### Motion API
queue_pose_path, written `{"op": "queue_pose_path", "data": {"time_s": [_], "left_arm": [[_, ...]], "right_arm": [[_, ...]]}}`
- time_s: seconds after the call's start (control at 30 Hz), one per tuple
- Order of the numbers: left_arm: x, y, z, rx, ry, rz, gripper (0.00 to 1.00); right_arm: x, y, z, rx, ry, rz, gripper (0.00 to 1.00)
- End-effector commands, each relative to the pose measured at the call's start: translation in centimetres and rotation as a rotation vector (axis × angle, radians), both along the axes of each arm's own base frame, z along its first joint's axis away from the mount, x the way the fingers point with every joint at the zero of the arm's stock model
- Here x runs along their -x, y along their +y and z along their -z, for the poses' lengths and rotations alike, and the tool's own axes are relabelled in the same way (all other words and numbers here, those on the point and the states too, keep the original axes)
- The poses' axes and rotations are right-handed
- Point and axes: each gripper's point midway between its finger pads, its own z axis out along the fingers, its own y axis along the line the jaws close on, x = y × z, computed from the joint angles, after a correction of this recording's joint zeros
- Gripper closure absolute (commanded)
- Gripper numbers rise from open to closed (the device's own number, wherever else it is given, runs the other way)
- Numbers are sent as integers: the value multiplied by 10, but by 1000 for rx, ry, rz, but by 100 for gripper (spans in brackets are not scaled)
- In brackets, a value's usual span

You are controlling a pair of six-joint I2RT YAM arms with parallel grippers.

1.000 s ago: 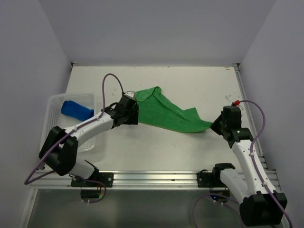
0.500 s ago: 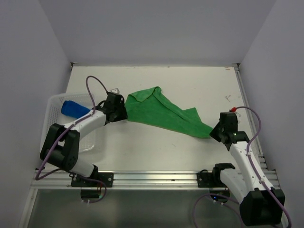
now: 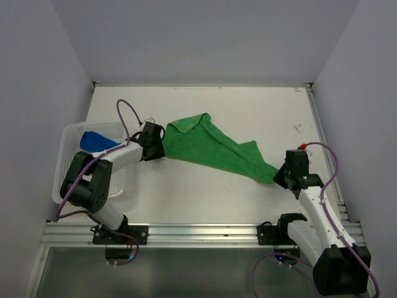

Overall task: Roll the towels
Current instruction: Flatten the towel

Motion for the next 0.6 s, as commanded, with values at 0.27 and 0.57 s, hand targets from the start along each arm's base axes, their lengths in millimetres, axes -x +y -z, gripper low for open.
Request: {"op": "queue_pose_path", "data": {"time_s": [0.27,0.57], "left_arm": [[-33,-2,-13,7,-102,-35,56],[-38,-1,-2,-16,-76,-35,57]], "right_arm": [[-9,1,2,-1,-22,-19,100],[-8,0,3,3,-21,-18,100]]}}
